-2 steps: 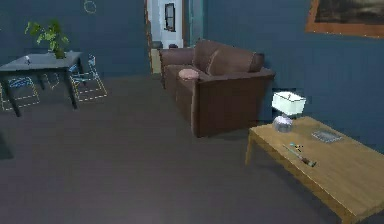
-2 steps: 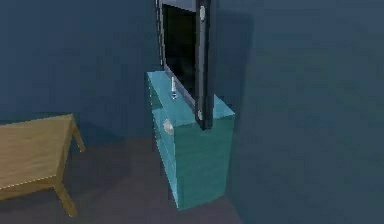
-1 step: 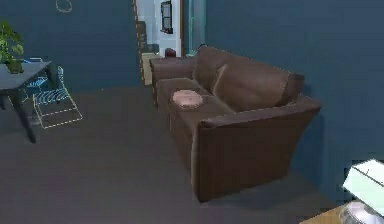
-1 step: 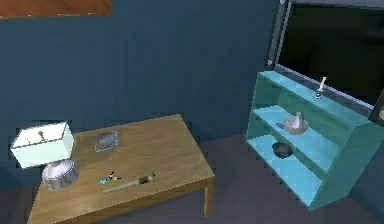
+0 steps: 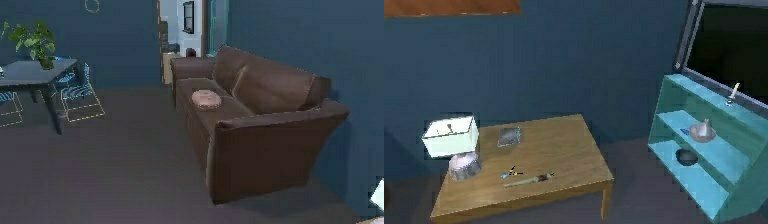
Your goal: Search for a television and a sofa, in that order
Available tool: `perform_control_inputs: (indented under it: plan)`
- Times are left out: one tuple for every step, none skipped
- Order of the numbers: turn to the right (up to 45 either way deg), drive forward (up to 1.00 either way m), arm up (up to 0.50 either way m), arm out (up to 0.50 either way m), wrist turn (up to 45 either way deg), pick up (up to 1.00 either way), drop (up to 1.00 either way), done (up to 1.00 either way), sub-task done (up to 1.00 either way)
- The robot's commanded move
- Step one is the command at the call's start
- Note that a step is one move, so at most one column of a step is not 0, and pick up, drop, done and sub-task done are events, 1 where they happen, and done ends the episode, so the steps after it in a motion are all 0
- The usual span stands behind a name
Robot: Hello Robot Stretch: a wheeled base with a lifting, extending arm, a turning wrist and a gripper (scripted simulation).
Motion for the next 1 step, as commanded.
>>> perform_control_inputs:
  plan:
    - [0.0, 0.40, 0.00, 0.00, 0.0, 0.00, 0.00, 0.00, 0.00]
